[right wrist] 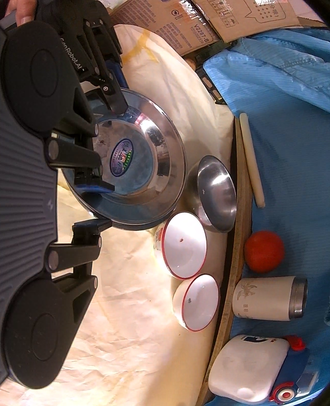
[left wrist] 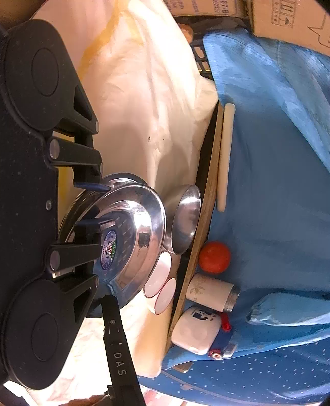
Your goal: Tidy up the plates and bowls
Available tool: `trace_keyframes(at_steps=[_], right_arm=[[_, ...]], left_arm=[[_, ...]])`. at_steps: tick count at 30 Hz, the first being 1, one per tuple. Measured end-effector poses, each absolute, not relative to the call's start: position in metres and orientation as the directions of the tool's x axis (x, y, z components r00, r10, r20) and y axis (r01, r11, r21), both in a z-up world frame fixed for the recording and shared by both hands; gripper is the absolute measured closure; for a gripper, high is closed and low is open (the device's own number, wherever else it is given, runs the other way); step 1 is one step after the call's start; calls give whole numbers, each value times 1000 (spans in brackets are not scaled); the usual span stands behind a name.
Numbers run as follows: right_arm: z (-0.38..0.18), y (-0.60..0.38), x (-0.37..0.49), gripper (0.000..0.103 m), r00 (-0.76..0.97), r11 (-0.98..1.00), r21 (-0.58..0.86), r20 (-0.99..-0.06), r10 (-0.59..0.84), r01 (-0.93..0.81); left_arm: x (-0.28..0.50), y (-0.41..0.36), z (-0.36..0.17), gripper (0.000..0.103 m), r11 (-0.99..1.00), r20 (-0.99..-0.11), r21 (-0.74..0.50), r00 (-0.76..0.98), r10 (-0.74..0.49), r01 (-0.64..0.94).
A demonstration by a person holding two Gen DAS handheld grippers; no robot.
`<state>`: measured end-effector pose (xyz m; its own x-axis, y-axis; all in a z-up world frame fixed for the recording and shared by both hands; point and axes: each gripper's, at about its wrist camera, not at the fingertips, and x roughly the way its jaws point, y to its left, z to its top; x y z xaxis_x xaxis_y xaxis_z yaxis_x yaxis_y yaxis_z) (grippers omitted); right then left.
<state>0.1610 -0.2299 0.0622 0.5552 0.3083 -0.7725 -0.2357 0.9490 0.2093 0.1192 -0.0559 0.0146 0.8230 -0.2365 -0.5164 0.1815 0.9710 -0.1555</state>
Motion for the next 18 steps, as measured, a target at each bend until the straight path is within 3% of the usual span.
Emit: trace_keyframes(at_steps=[18], right_arm=[[60, -229, 157, 79, 566, 951, 186, -769, 297, -246]], left_arm=[[120, -62, 13, 71, 972, -521, -74, 822, -230, 225]])
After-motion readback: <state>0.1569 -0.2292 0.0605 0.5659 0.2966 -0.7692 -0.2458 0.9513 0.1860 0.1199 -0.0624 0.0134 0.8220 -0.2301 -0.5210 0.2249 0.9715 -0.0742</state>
